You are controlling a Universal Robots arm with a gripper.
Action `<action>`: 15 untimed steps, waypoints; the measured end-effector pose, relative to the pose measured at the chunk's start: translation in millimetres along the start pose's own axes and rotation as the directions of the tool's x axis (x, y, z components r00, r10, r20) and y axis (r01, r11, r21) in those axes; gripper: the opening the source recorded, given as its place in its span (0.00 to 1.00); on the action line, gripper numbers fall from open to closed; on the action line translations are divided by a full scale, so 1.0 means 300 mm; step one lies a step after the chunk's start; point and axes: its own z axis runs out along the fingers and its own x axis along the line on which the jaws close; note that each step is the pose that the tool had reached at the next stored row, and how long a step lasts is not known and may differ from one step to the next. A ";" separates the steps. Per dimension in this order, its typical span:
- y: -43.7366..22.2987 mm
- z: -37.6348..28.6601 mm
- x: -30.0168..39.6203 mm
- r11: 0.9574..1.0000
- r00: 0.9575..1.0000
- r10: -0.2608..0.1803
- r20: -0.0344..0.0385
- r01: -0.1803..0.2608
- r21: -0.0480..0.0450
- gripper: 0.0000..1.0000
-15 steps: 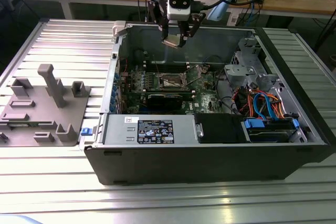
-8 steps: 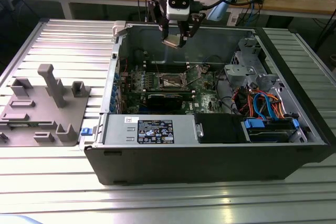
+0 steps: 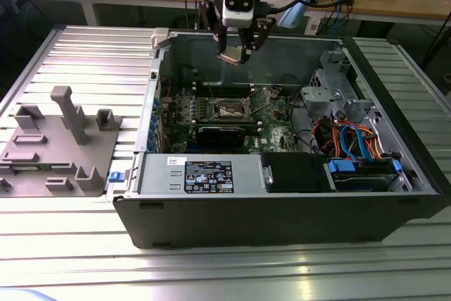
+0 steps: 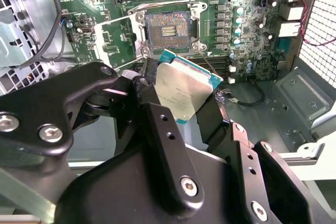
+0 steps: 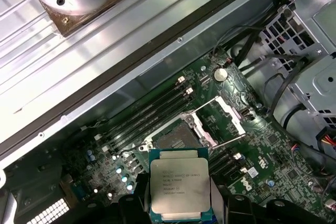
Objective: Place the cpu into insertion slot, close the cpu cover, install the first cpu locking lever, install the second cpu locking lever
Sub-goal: 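Place the cpu into insertion slot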
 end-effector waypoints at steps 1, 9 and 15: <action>0.000 0.000 0.000 1.000 1.000 0.002 0.000 -0.002 0.000 0.55; 0.000 0.000 0.000 1.000 1.000 0.020 0.002 -0.020 0.000 0.55; 0.000 0.000 0.000 0.999 0.999 0.035 0.003 -0.035 -0.001 0.55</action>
